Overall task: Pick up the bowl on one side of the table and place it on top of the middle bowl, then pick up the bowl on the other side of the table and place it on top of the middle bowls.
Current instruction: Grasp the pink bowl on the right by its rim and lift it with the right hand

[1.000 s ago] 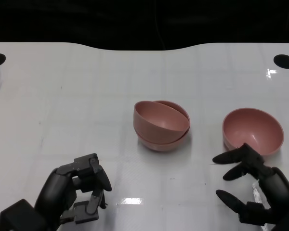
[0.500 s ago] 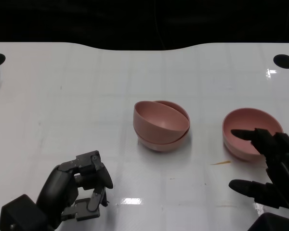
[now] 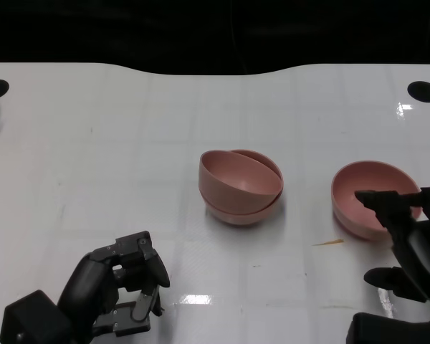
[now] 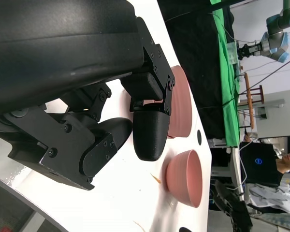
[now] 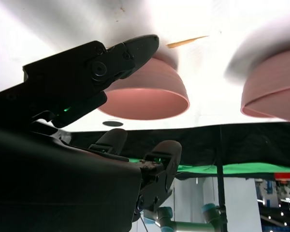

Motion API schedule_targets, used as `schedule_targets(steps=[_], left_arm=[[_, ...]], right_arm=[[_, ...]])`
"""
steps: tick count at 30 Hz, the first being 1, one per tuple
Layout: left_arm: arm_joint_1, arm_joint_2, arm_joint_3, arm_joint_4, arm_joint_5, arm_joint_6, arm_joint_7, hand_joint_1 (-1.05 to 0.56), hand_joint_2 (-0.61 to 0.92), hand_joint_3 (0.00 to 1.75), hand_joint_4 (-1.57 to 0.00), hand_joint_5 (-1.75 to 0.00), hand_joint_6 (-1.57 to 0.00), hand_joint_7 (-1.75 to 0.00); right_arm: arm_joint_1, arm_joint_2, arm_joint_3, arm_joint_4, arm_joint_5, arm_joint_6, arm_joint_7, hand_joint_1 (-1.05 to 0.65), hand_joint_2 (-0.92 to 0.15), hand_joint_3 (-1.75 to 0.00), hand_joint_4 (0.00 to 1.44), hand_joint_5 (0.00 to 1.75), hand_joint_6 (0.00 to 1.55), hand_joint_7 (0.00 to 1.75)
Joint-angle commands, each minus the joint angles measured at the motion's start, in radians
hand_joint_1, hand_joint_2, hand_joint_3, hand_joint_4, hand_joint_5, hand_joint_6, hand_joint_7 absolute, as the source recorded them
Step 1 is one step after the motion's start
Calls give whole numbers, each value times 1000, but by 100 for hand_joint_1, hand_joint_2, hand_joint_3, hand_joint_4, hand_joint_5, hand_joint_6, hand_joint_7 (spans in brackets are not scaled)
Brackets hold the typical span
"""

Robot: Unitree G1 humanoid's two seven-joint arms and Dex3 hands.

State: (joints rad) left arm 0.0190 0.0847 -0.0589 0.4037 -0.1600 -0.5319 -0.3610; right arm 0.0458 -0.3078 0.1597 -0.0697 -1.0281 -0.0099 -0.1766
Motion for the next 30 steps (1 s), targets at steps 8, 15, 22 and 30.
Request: schedule_targets(steps=[8,15,22,30], left_arm=[[2,-1,15,-5,22,-21,2,-8,52,124,-84,-175,-76,-156],[1,-4,18,1,31,-34,2,-8,52,123,-84,-175,-76,-157],[-1,-4,21,10,47,-52,1,-8,51,123,-83,-175,-76,-156],[1,-6,22,3,45,-42,1,-8,52,122,-83,-175,-76,-155]], right_arm=[[-143,-33,86,199,-32,96,-3,-39,-76,-1,41,24,46,3],[-282,-27,145,442,-2,80,-99,-31,-83,-2,48,18,51,3],[-403,-28,202,666,35,-17,-304,-10,-87,0,105,76,120,13],[-460,-38,241,780,71,-100,-456,-10,-91,-2,89,174,66,174]])
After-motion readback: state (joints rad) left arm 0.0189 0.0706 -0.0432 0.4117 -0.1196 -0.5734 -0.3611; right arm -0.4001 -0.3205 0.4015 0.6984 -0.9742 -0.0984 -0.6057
